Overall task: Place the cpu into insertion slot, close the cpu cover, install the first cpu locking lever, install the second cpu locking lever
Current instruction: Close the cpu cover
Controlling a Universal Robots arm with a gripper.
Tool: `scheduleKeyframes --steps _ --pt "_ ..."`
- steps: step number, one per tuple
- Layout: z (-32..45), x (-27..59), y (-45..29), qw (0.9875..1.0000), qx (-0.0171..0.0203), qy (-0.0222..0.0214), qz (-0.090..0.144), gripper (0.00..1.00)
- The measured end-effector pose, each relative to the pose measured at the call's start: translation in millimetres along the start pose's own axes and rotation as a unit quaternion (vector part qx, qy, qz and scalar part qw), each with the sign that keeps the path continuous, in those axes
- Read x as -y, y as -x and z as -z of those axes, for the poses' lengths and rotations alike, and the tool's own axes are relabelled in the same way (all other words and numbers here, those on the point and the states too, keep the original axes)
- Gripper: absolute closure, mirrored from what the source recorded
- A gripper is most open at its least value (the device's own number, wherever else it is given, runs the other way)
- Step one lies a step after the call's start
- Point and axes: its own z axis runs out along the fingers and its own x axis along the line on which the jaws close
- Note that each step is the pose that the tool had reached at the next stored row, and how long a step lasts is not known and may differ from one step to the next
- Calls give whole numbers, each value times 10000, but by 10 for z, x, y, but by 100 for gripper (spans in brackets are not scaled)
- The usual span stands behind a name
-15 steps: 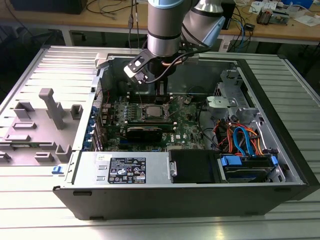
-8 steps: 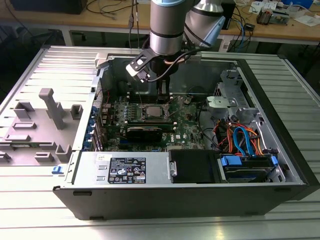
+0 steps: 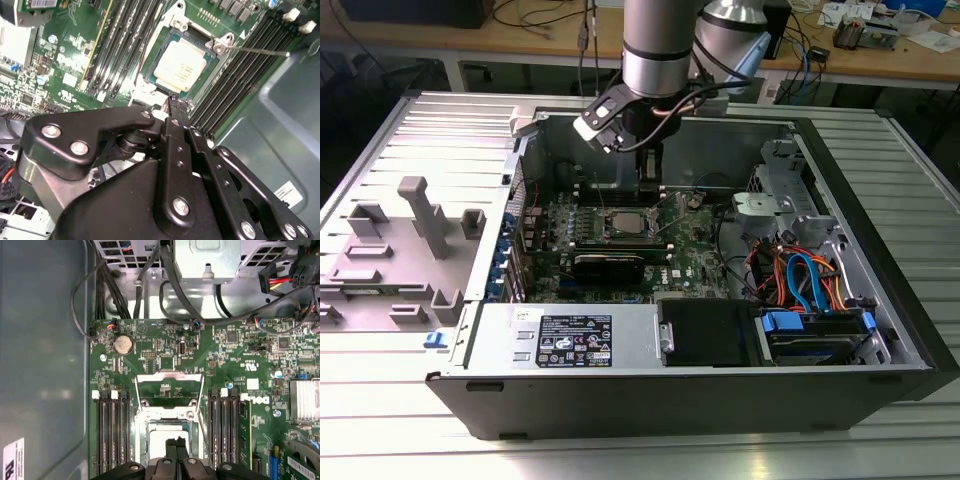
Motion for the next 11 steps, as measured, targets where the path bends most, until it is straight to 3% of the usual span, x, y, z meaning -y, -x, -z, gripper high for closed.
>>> scheduleKeyframes --steps 4,11 --pt "-1 -116 0 10000 0 -1 14 89" --pt "-2 -141 -1 10000 -1 -17 49 89"
